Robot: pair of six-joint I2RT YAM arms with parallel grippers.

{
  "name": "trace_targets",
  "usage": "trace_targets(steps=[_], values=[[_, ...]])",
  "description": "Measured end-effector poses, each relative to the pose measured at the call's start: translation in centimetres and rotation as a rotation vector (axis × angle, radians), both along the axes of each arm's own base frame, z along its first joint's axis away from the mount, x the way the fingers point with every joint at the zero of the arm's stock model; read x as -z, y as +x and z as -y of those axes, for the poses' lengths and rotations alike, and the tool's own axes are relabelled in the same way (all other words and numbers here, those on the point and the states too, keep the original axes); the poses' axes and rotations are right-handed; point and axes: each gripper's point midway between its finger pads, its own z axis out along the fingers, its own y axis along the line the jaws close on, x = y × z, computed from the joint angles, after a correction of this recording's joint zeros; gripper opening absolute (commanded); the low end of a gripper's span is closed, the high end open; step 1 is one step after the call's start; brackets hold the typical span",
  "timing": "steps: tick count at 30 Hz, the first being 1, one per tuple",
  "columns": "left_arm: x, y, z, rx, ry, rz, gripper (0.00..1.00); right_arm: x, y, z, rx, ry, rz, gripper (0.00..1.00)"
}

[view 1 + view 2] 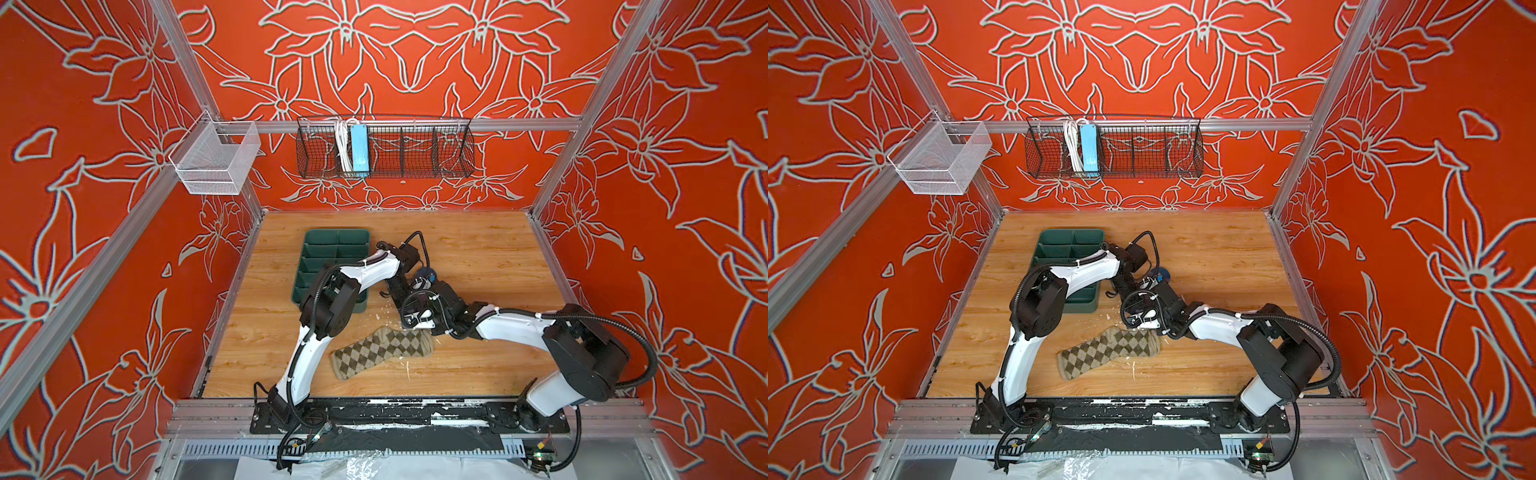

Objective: Roll the socks

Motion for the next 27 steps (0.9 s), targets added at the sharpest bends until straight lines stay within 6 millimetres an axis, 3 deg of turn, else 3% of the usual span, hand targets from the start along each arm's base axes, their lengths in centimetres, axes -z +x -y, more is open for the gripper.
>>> trace_targets(steps=[6,9,14,19,23,27], values=[[-1.0,0.4,-0.4,-0.031,-0.015,0.089,0.21,-0.4,-0.4,0.1,0.025,-0.013,-0.057,0.0],[-3.0,0.9,-0.7,-0.053,-0.05,0.191,0.3,-0.6,-0.9,0.4,0.045,-0.025,-0.103,0.0],[-9.1,3.0,-2.9,-0.165,-0.155,0.432,0.33,0.1,-2.5,1.7,0.077,-0.062,-0.211,0.0],[-15.1,5.5,-7.2,-0.344,-0.202,0.722,0.34,-0.4,-3.4,2.1,0.095,-0.056,-0.335,0.0],[-19.2,4.0,-10.0,-0.397,-0.244,0.932,0.43,-0.5,-3.0,1.9,0.127,-0.046,-0.488,0.0],[-22.6,0.7,-10.6,-0.273,-0.333,1.08,0.49,-0.5,-2.2,1.4,0.165,-0.027,-0.675,0.0]])
